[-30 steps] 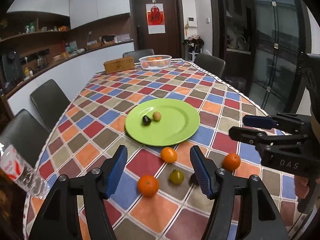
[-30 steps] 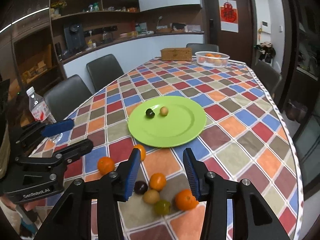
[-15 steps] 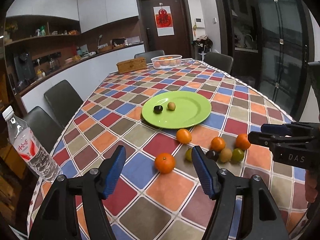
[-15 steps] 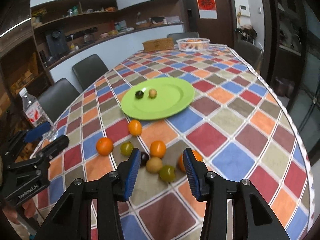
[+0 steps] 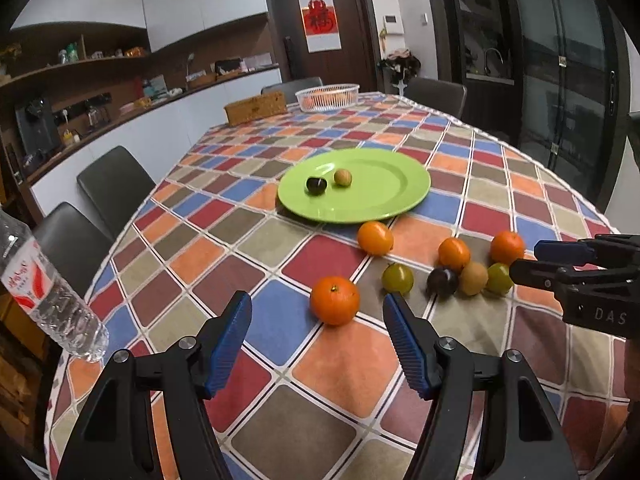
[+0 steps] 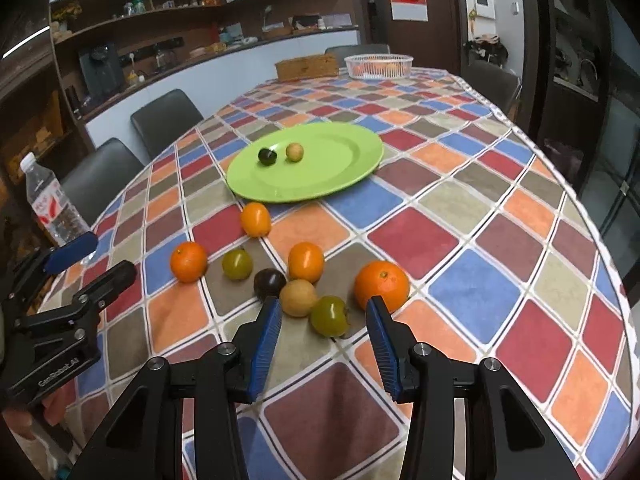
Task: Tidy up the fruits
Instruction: 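Withdraw both tools from the plate back toward the loose fruits, then grasp the large mandarin with the left tool while the right tool grasps a green tomato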
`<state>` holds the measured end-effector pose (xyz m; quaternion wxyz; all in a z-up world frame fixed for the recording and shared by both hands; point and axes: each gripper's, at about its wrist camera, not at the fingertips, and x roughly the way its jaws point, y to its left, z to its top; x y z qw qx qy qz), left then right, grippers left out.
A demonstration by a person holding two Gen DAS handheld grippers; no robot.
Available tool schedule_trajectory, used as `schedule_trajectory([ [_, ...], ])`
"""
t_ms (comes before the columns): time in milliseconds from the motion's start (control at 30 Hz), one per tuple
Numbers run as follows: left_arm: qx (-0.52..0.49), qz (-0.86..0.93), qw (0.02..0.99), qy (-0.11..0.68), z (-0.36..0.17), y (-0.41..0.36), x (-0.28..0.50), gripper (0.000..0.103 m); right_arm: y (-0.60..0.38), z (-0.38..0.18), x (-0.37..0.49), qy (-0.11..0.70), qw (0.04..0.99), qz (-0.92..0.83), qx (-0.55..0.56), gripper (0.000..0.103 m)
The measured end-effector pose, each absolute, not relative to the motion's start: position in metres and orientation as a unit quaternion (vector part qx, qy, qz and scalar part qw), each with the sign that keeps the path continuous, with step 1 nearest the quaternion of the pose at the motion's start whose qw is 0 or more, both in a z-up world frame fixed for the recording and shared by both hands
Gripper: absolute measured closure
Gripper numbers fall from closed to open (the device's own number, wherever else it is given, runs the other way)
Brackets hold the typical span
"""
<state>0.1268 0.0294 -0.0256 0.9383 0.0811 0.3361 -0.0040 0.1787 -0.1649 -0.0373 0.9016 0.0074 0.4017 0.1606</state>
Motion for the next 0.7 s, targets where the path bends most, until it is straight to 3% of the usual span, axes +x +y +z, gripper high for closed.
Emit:
schedule_trajectory([
  [467,0.072,-0.021,0.920,0.384,-0.056,0.032,0.161,0.036,-0.156,-0.065,0.195,0.441,0.882,0.166,-0.008,0.058],
  [700,0.064,-0.031,0.912,0.403,-0.066,0.030,0.175,0.044,-0.157,-0.071,0.200,0.450,0.878,0.165,-0.006,0.061],
])
